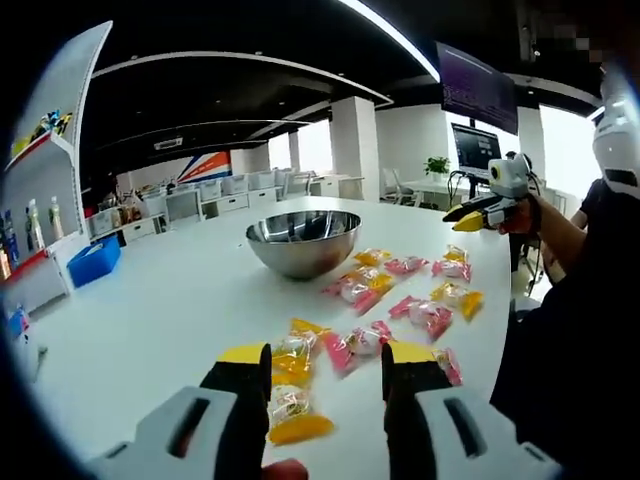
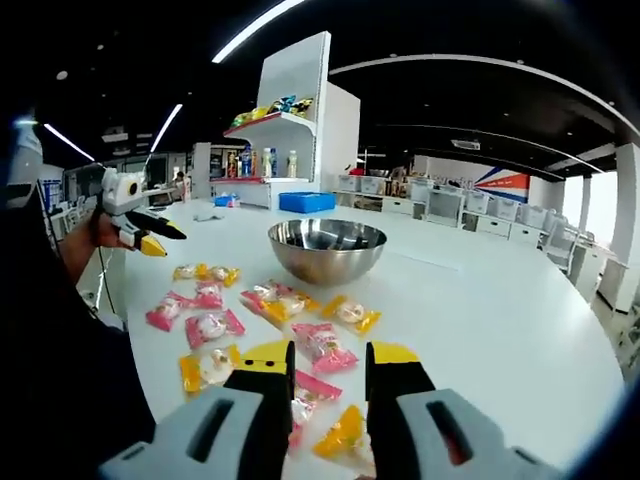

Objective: Pick up the marshmallows scattered on the table and place them into the bowl on the table

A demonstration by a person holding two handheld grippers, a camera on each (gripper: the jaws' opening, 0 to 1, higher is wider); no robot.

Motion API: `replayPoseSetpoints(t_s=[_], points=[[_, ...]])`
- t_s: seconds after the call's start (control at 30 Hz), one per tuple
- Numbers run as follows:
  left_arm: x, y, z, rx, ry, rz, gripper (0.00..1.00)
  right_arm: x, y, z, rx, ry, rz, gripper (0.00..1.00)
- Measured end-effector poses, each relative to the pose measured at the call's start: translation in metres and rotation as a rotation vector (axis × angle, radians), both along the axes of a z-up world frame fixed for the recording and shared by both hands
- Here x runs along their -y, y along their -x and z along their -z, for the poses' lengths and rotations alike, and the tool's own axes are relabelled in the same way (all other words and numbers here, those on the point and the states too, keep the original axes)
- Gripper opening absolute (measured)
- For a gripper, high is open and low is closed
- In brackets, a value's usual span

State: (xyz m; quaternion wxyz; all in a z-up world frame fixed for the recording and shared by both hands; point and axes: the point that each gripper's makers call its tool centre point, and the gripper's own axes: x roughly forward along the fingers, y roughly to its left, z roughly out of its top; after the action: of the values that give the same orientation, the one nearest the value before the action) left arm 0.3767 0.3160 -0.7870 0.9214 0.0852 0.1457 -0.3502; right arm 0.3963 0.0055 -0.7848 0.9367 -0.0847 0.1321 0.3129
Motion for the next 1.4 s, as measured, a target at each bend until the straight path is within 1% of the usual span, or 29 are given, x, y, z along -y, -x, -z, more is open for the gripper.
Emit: replayPoseSetpoints(t_s=[0.17, 0.33, 0.43, 0.57, 0.67, 0.8, 0.93, 1.03, 1.1, 1.17, 1.33, 1.4], points=[[0.006, -0.004, 0.001, -0.003, -0.015, 0.03, 0.45, 0.002, 0.002, 0.002, -0.006, 0.001, -0.002, 0.28], [0.012, -0.017, -0.001, 0.006, -0.033, 0.063, 0.45, 0.003, 0.005, 0.0, -0.003, 0.0, -0.004, 0.28], [0.015, -0.025, 0.003, -0.001, -0.051, 0.087, 0.45, 0.002, 0.007, 0.001, -0.008, 0.002, -0.009, 0.27], [0.017, -0.036, 0.007, -0.011, -0.063, 0.093, 0.44, 0.004, 0.01, 0.003, -0.014, 0.005, -0.01, 0.27], [0.018, -0.041, 0.012, -0.022, -0.068, 0.098, 0.44, 0.005, 0.011, 0.003, -0.016, 0.002, -0.006, 0.27], [0.018, -0.046, 0.018, -0.036, -0.095, 0.112, 0.44, 0.006, 0.012, 0.005, -0.021, 0.012, -0.004, 0.26], [0.022, -0.054, 0.029, -0.066, -0.115, 0.137, 0.43, 0.007, 0.013, 0.006, -0.028, 0.017, -0.004, 0.26], [0.024, -0.057, 0.034, -0.077, -0.13, 0.15, 0.43, 0.005, 0.014, 0.007, -0.031, 0.014, -0.007, 0.26], [0.026, -0.059, 0.036, -0.083, -0.132, 0.164, 0.43, 0.005, 0.015, 0.008, -0.034, 0.01, -0.009, 0.26], [0.029, -0.06, 0.04, -0.091, -0.154, 0.191, 0.43, 0.005, 0.015, 0.009, -0.037, 0.011, -0.009, 0.26], [0.028, -0.068, 0.046, -0.098, -0.197, 0.198, 0.43, 0.006, 0.015, 0.01, -0.042, 0.008, -0.007, 0.26], [0.028, -0.07, 0.046, -0.101, -0.198, 0.201, 0.42, 0.005, 0.015, 0.011, -0.045, 0.006, -0.01, 0.26]])
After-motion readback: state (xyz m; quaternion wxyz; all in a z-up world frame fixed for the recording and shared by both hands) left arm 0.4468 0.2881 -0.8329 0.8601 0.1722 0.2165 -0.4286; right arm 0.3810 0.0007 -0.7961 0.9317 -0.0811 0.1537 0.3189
